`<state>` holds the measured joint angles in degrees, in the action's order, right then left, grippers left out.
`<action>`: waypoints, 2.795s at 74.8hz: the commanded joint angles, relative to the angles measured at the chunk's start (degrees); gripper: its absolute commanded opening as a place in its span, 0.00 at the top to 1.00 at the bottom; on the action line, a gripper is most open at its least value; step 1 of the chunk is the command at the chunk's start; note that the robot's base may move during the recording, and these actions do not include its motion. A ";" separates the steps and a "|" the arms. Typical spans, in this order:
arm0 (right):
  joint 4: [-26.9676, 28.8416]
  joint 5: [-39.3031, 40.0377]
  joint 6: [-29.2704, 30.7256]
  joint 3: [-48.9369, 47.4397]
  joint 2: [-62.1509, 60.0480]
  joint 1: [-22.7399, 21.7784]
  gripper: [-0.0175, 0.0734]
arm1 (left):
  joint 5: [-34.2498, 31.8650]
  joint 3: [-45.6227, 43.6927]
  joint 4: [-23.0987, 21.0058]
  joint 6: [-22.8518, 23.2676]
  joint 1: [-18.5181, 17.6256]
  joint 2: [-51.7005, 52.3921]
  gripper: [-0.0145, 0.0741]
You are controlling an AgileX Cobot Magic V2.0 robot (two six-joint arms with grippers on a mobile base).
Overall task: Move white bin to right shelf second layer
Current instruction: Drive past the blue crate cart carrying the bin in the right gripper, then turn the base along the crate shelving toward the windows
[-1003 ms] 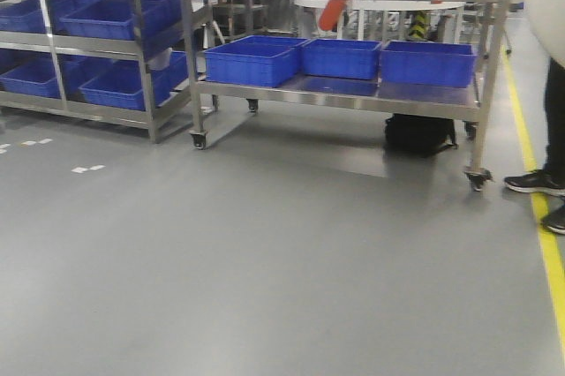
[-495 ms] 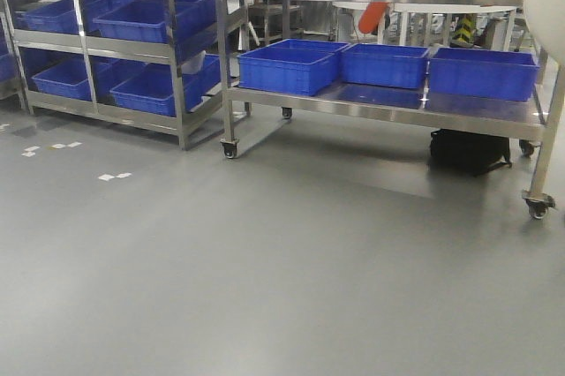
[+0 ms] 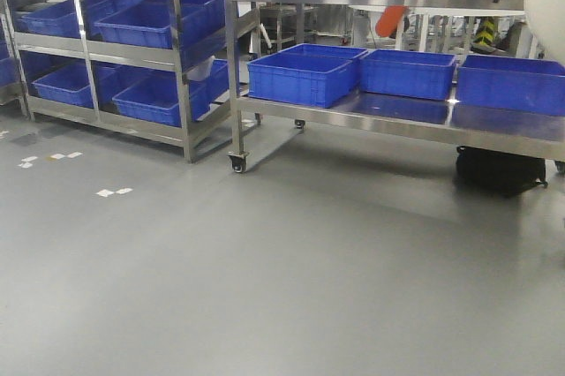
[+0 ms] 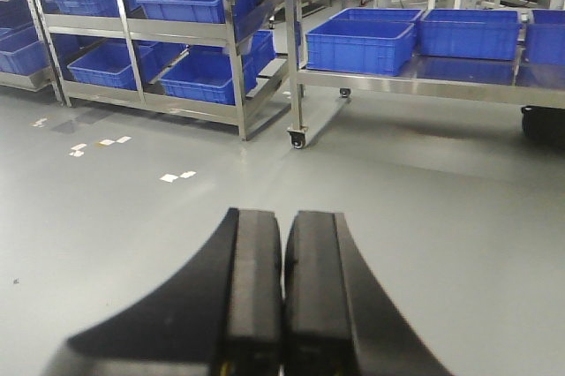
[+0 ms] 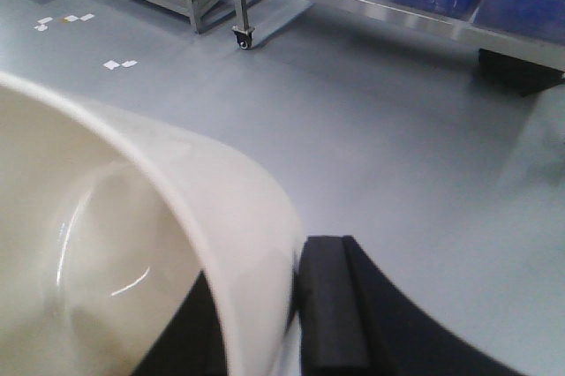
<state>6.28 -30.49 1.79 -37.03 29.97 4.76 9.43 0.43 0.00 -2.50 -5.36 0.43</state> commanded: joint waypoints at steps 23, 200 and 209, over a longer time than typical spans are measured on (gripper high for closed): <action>0.26 5.71 0.23 -1.76 0.10 -0.30 0.75 | -5.00 2.11 0.00 0.30 -0.25 0.80 0.74; 0.26 5.71 0.23 -1.76 0.10 -0.30 0.75 | -5.00 2.11 0.00 0.30 -0.25 0.80 0.74; 0.26 5.71 0.23 -1.76 0.10 -0.30 0.75 | -5.00 2.11 0.00 0.30 -0.25 0.80 0.74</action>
<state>6.28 -30.49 1.79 -37.03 29.97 4.76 9.43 0.43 0.00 -2.50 -5.36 0.43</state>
